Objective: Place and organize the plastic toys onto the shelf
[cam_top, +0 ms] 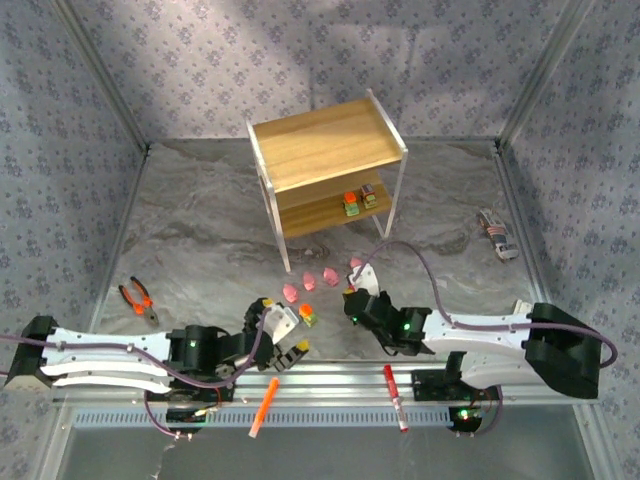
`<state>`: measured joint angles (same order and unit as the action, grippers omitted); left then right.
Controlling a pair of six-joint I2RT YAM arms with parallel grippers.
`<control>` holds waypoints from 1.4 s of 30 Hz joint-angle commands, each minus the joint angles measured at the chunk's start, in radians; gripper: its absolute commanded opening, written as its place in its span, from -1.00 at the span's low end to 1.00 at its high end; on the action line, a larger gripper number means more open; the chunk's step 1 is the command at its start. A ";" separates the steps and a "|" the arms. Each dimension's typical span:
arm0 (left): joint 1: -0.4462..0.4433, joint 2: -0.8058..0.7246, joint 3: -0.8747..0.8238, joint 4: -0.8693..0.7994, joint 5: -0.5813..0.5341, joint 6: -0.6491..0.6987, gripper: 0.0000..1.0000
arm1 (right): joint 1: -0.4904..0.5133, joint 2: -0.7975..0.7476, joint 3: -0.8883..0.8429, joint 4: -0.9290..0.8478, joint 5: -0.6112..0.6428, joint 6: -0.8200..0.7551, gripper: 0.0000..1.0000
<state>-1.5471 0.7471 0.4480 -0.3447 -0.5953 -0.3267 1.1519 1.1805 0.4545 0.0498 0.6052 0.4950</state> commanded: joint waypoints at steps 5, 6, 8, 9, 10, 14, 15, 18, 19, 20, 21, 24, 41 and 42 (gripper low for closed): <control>-0.009 0.096 0.011 -0.002 0.001 0.004 0.99 | -0.044 -0.022 0.090 -0.007 -0.032 -0.085 -0.50; -0.010 0.107 0.016 -0.002 0.004 0.005 0.99 | -0.051 -0.020 0.098 -0.005 -0.038 -0.093 -0.50; -0.010 0.113 0.017 -0.002 0.005 0.006 0.99 | -0.063 -0.017 0.111 0.002 -0.048 -0.108 -0.50; -0.010 0.107 0.016 -0.001 0.003 0.007 0.99 | -0.070 -0.016 0.115 0.008 -0.054 -0.113 -0.50; -0.010 0.102 0.014 -0.003 0.001 0.007 0.99 | -0.078 -0.012 0.120 0.015 -0.060 -0.120 -0.50; -0.010 0.029 -0.011 -0.001 -0.016 0.007 0.99 | -0.098 0.006 0.142 0.040 -0.070 -0.137 -0.50; -0.010 0.008 -0.017 0.000 -0.020 0.008 0.99 | -0.104 0.010 0.149 0.047 -0.076 -0.142 -0.50; -0.009 -0.028 -0.029 -0.002 -0.033 0.007 0.99 | -0.117 0.033 0.180 0.053 -0.085 -0.158 -0.50; -0.010 -0.034 -0.029 -0.002 -0.038 0.006 0.99 | -0.123 0.039 0.192 0.051 -0.089 -0.164 -0.50; -0.011 -0.037 -0.031 -0.005 -0.041 0.006 0.99 | -0.129 0.047 0.206 0.049 -0.094 -0.169 -0.50; -0.010 -0.038 -0.031 -0.005 -0.041 0.006 0.99 | -0.137 0.053 0.219 0.047 -0.101 -0.173 -0.50; -0.010 -0.033 -0.029 -0.004 -0.041 0.005 0.99 | -0.157 0.077 0.262 0.031 -0.111 -0.183 -0.50; -0.009 -0.025 -0.029 -0.001 -0.037 0.008 0.99 | -0.269 0.186 0.442 0.034 -0.173 -0.211 -0.50; -0.010 -0.026 -0.029 0.000 -0.034 0.007 0.99 | -0.273 0.190 0.451 0.032 -0.176 -0.213 -0.50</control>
<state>-1.5471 0.7219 0.4217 -0.3416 -0.6182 -0.3252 0.8936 1.3579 0.8562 0.0849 0.4469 0.3004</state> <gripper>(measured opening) 0.994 0.297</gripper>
